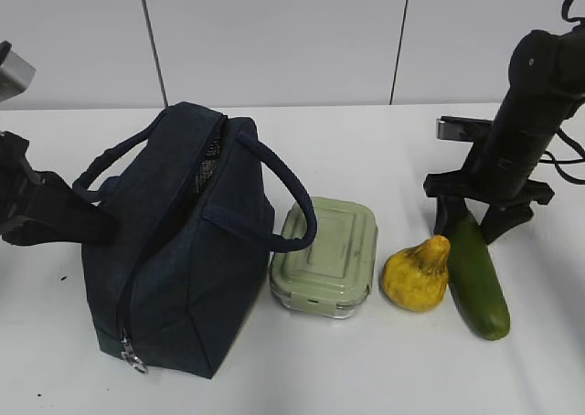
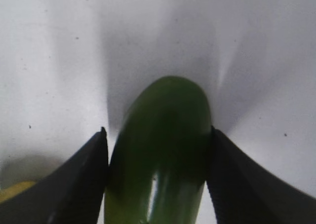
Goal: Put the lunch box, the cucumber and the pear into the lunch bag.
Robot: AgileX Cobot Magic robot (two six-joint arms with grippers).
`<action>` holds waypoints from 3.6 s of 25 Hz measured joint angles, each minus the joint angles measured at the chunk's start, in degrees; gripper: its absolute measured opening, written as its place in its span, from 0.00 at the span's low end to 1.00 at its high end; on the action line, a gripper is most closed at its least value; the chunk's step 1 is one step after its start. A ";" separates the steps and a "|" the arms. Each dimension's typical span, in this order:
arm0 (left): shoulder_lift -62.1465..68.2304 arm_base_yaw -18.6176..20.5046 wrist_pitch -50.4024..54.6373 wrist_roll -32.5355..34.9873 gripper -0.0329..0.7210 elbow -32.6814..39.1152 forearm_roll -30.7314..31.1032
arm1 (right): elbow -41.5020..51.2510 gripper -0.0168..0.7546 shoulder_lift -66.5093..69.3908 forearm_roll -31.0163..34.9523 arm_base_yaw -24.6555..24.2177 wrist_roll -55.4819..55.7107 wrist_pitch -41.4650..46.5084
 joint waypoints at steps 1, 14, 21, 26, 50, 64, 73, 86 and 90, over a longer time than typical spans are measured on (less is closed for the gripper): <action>0.00 0.00 -0.08 0.00 0.02 0.00 0.00 | 0.00 0.61 0.00 0.00 0.00 0.00 0.12; 0.00 0.00 -0.25 0.01 0.02 0.00 -0.05 | -10.82 0.53 -9.42 0.95 0.00 -0.75 5.42; 0.00 0.00 -0.56 0.01 0.02 0.00 -0.43 | -20.00 0.52 -14.57 23.63 3.60 -7.89 10.35; 0.00 0.00 -0.84 0.01 0.02 0.00 -1.76 | -20.25 0.52 -14.24 37.13 14.14 -14.07 5.06; 0.00 0.00 -3.00 0.01 0.02 0.00 -4.62 | -16.03 0.59 -5.02 31.89 25.46 -24.56 -8.52; 0.00 0.00 -3.25 0.01 0.02 0.00 -4.63 | -16.03 0.79 -12.41 24.48 19.05 -22.62 -3.75; 0.00 0.00 -3.31 0.01 0.02 0.00 -4.63 | -12.32 0.78 -16.04 -2.00 13.34 -4.64 11.40; 0.00 0.00 -2.95 0.01 0.02 0.00 -4.58 | 6.61 0.73 -16.04 -5.24 13.34 -3.72 8.89; 0.00 0.00 -2.91 0.01 0.02 0.00 -4.58 | 8.34 0.68 -15.83 -2.05 13.34 -6.33 5.90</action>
